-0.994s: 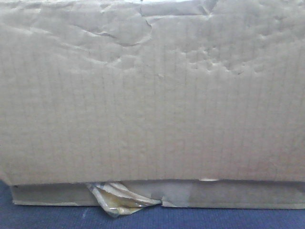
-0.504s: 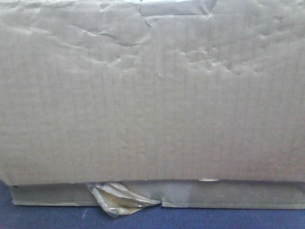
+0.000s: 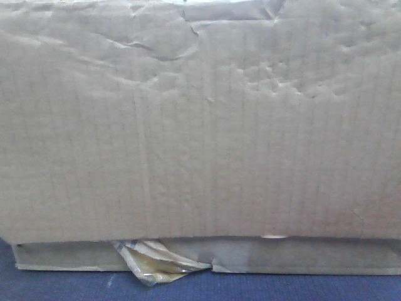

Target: Stack two boxes on right shelf middle

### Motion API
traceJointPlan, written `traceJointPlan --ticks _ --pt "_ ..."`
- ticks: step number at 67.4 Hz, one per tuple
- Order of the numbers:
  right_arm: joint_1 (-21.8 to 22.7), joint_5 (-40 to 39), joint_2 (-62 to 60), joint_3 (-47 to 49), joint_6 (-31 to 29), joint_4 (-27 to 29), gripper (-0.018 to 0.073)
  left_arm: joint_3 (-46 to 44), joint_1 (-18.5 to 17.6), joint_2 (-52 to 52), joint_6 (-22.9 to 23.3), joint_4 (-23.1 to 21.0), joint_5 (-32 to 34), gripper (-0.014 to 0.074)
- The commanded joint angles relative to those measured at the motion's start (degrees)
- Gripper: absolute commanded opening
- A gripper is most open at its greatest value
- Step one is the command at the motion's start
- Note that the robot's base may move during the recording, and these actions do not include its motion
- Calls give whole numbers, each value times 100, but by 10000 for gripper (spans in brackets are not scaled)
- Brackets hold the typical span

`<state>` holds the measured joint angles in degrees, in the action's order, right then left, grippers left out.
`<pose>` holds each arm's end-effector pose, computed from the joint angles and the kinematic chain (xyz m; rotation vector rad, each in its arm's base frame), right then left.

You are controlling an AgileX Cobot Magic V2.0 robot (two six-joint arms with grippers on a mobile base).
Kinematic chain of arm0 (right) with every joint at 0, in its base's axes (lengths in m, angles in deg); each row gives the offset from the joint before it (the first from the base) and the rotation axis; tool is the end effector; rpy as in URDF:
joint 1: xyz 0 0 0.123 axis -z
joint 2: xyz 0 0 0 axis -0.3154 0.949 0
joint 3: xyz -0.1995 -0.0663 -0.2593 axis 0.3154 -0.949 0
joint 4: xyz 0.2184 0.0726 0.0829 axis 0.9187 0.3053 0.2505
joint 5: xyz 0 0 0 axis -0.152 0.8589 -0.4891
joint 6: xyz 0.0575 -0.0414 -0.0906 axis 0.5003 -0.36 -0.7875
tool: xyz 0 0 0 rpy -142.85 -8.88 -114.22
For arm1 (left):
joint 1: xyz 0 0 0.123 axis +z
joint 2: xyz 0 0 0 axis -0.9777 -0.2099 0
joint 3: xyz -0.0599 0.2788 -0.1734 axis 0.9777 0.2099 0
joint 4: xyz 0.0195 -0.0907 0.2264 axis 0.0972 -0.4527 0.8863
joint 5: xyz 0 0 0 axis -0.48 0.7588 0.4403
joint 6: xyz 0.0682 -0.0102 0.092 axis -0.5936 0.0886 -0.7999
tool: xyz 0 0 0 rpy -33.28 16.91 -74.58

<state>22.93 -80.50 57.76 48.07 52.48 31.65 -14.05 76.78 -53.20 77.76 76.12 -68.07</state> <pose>0.0240 -0.0019 0.2136 0.0829 1.4973 -0.0384 0.0189 0.0040 0.3474 -0.0481 1.7186 -0.0121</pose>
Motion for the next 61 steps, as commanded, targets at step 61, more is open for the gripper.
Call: traceJointPlan --ticks 61 --pt "40 -119 -14 2 -18 3 -168 -4484 849 -6321 -1535 -812 -3041 -111"
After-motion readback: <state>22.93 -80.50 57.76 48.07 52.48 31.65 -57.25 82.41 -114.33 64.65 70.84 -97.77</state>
